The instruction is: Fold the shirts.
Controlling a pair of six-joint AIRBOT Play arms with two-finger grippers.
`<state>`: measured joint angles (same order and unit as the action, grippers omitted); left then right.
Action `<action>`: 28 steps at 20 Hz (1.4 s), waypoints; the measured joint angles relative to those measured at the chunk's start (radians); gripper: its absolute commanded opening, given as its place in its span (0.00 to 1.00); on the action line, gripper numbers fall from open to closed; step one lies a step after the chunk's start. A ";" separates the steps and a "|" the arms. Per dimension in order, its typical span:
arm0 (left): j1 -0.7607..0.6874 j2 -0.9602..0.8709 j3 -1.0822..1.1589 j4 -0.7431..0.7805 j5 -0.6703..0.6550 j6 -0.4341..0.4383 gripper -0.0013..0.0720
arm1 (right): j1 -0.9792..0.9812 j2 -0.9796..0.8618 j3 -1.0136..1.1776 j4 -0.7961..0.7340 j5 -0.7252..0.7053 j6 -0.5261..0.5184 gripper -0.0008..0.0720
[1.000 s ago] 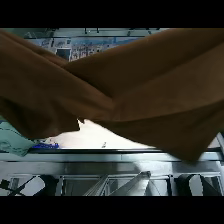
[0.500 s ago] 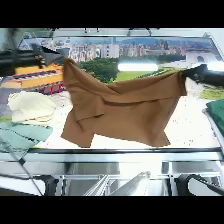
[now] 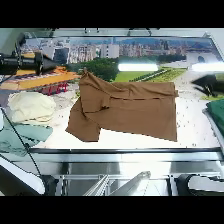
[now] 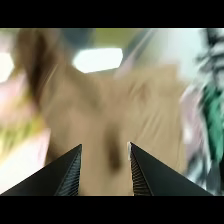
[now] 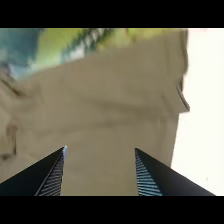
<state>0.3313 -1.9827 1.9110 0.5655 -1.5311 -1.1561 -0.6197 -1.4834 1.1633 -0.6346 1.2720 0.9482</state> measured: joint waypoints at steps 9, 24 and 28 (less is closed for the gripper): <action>0.012 0.167 -0.460 0.208 -0.002 -0.020 0.45 | -0.121 0.011 -0.435 -0.188 0.016 0.021 0.66; -0.194 0.118 -0.585 0.344 0.167 -0.048 0.44 | 0.138 -0.059 -0.511 -0.060 -0.064 -0.011 0.10; -0.271 0.033 -0.518 0.307 0.102 -0.020 0.04 | 0.141 -0.054 -0.508 -0.049 -0.055 -0.024 0.03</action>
<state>0.0601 -1.9495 1.3933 0.8730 -1.4288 -1.1763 -0.4786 -1.5375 0.6552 -0.6834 1.2175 0.9245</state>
